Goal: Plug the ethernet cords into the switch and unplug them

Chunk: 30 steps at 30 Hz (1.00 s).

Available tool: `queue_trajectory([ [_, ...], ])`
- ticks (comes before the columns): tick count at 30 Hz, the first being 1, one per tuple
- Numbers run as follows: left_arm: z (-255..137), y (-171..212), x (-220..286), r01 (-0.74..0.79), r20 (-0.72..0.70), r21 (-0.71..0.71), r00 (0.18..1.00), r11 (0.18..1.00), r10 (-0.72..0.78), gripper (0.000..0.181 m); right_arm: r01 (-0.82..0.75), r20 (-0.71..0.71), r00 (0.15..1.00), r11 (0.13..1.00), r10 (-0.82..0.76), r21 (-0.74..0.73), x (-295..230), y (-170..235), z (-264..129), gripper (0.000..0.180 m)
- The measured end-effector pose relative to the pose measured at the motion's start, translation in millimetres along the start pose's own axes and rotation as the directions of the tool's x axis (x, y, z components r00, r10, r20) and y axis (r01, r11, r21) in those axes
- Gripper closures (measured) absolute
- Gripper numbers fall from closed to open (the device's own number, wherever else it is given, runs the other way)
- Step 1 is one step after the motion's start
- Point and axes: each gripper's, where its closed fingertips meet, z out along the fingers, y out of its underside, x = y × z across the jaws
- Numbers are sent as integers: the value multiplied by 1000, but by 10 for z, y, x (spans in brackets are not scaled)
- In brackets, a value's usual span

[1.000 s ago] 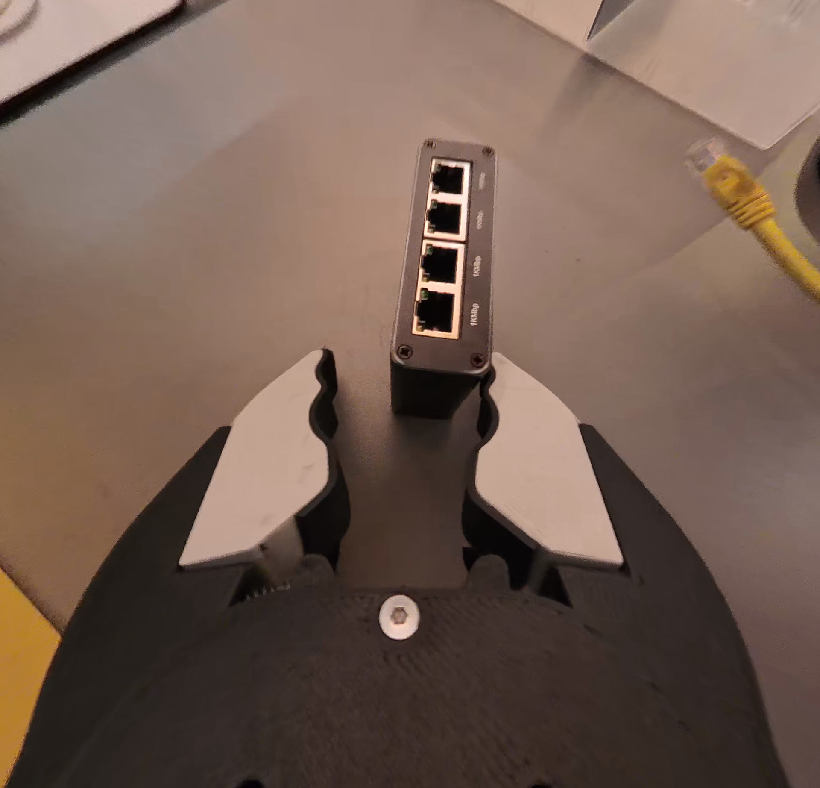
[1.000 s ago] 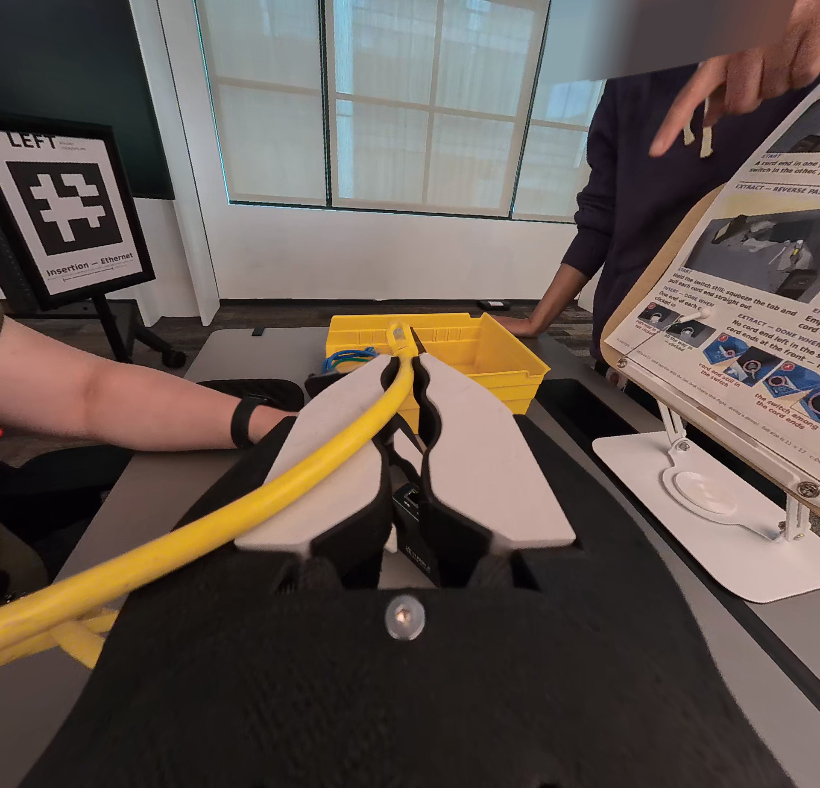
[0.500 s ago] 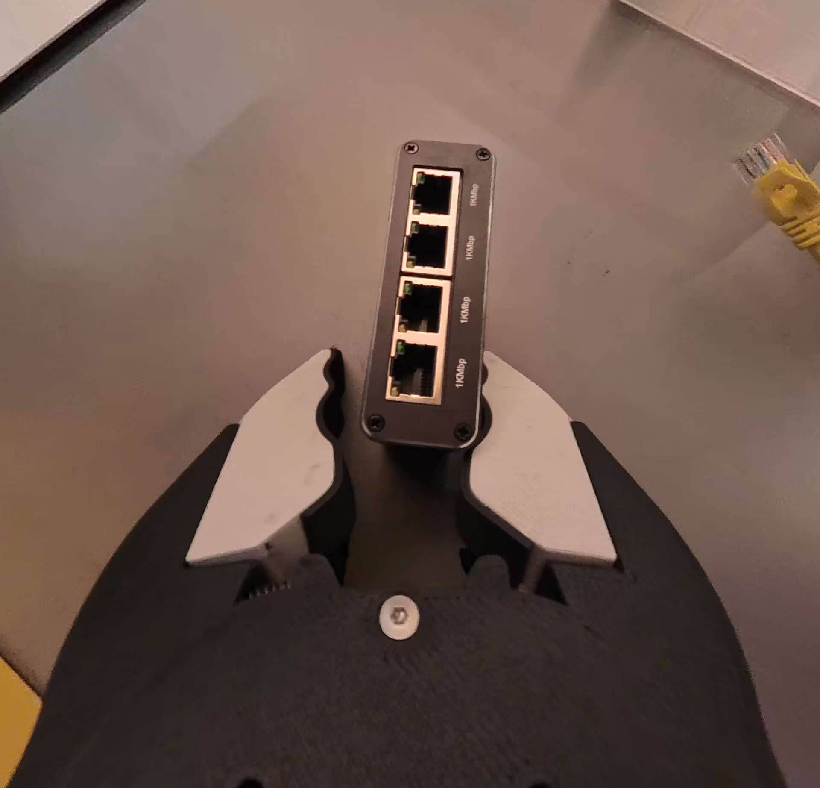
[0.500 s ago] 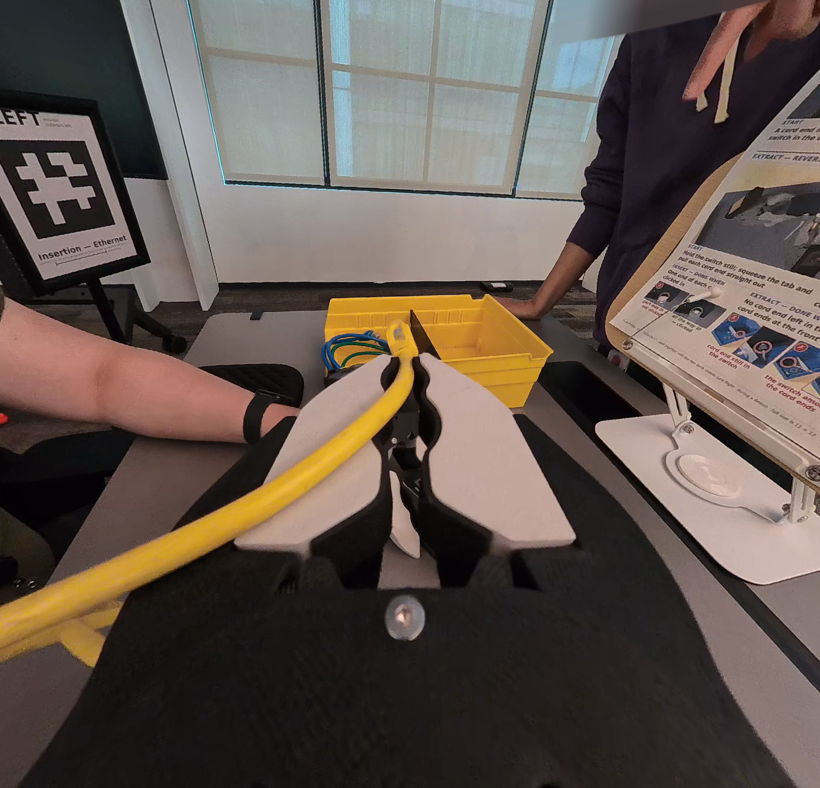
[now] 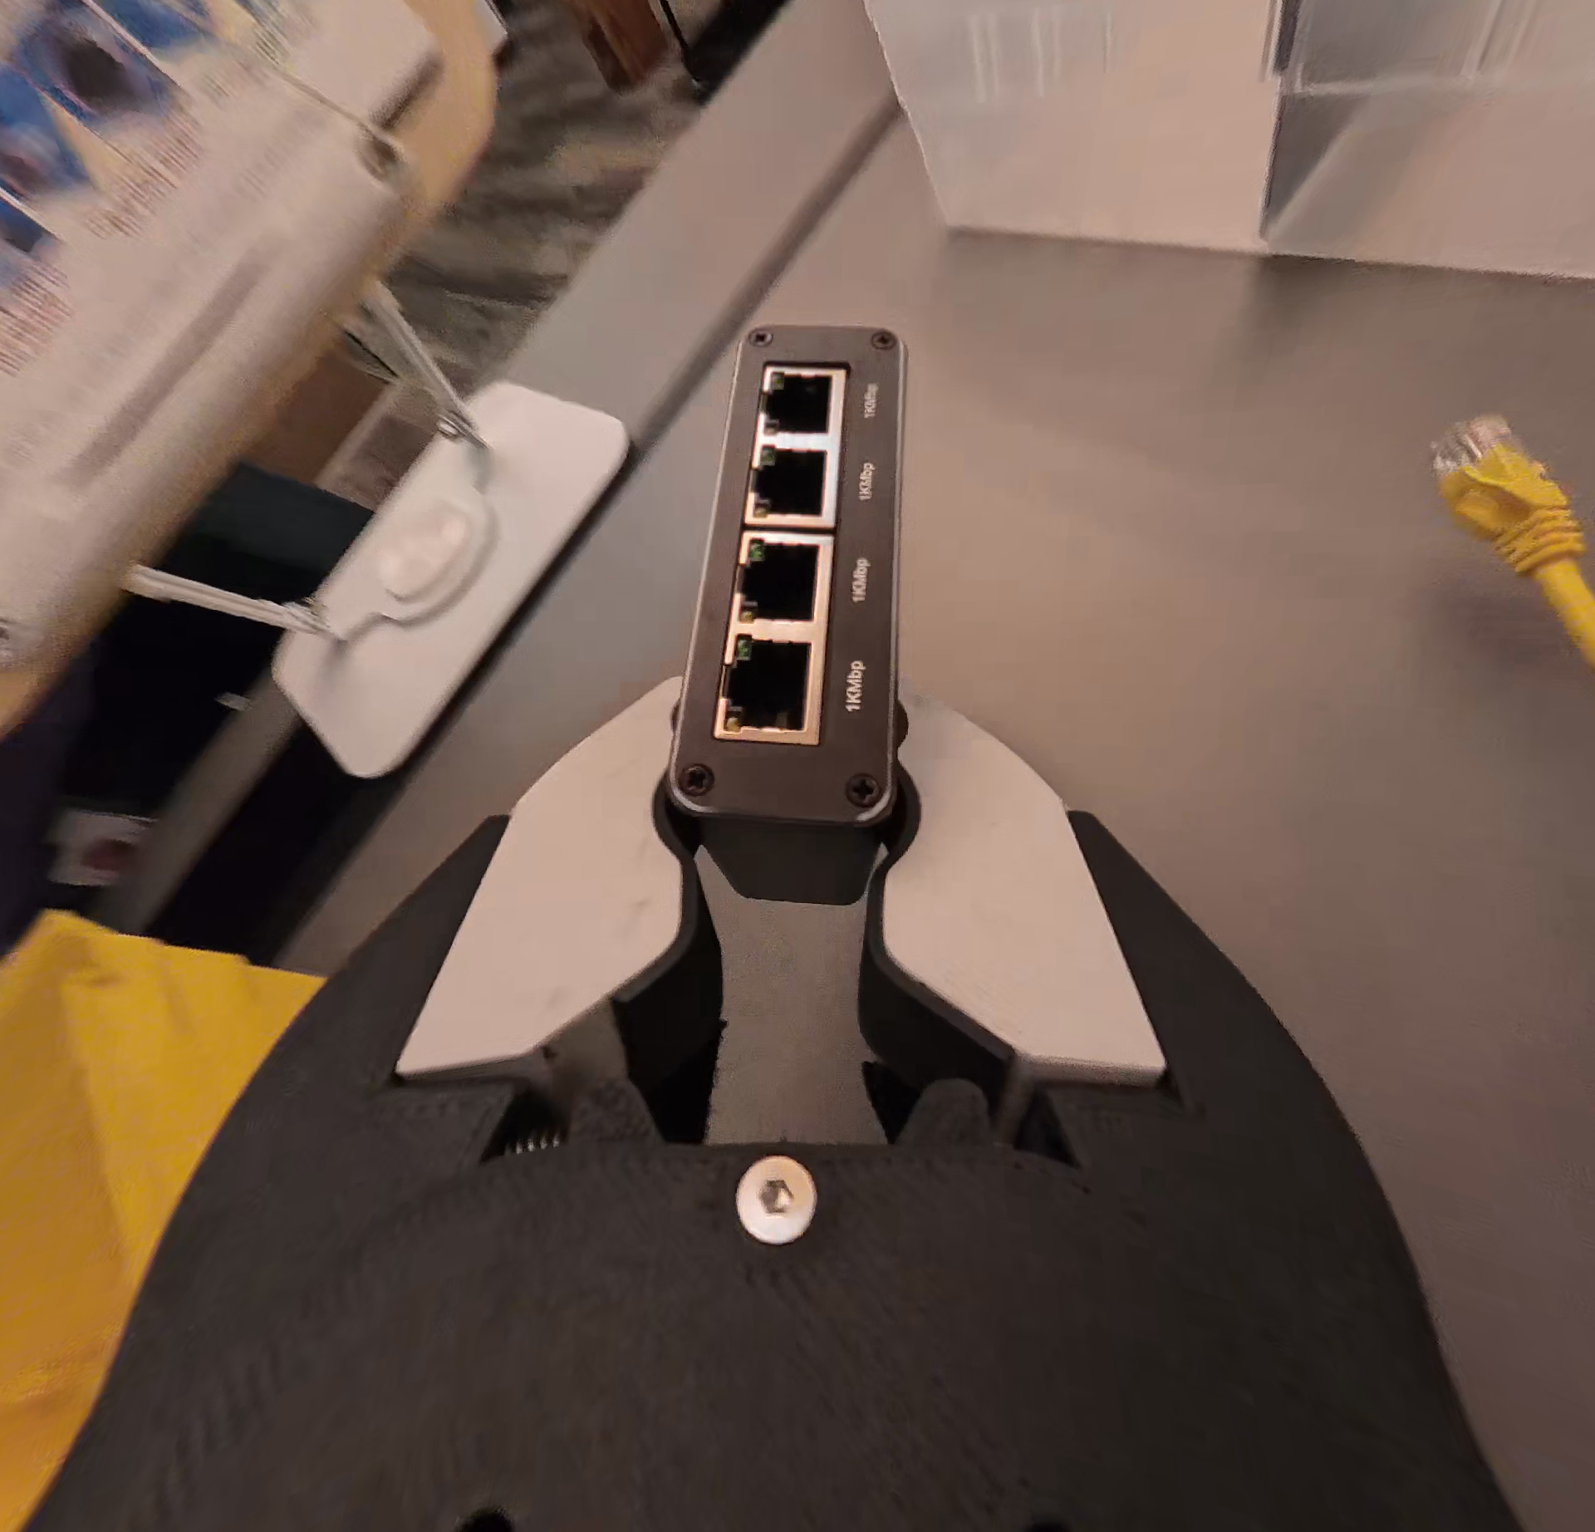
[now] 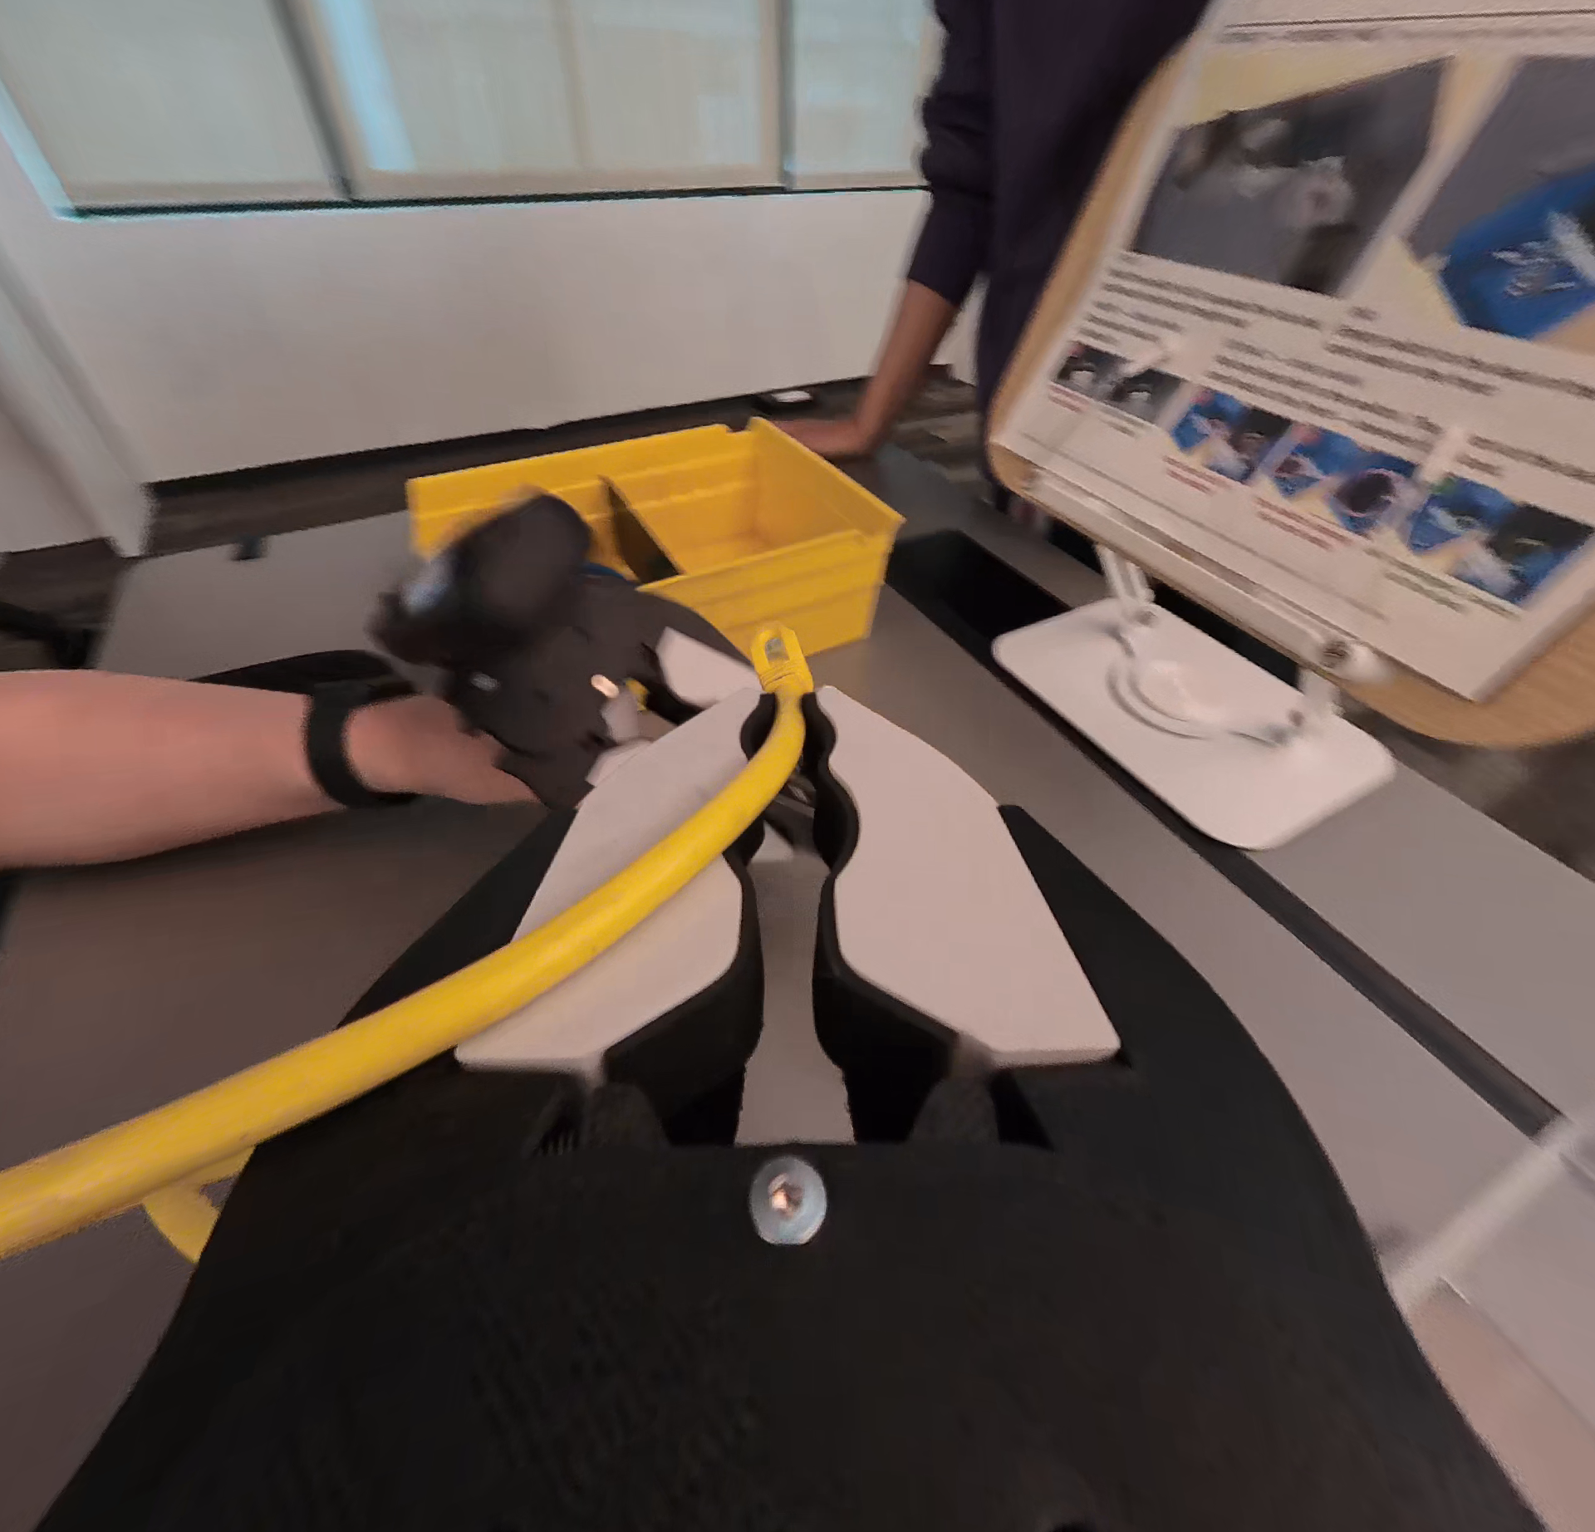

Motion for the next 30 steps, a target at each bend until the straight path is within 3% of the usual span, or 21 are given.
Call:
queue_trajectory([
  [4, -223, -305, -351, -169, 190, 23, 968, 985, 162, 144, 26, -113, 993, 999, -22, 29, 99, -72, -25, 174],
  [11, -716, -565, -666, -381, 474, -13, 812, 924, 342, 145, 65, -147, 988, 993, -51, 96, -56, -153, 89, 174],
  [18, -784, -600, -671, -428, 513, -39, 767, 903, 386, 145, 100, -183, 981, 982, -71, 159, -173, -281, 105, 174],
  [27, -793, -646, -608, -481, 545, -85, 711, 872, 445, 145, 33, -178, 984, 996, -16, 89, -145, -160, 177, 174],
  [30, -833, -690, -599, -557, 580, -132, 627, 820, 520, 145, 7, -205, 979, 997, 9, 79, -123, -151, 173, 174],
])
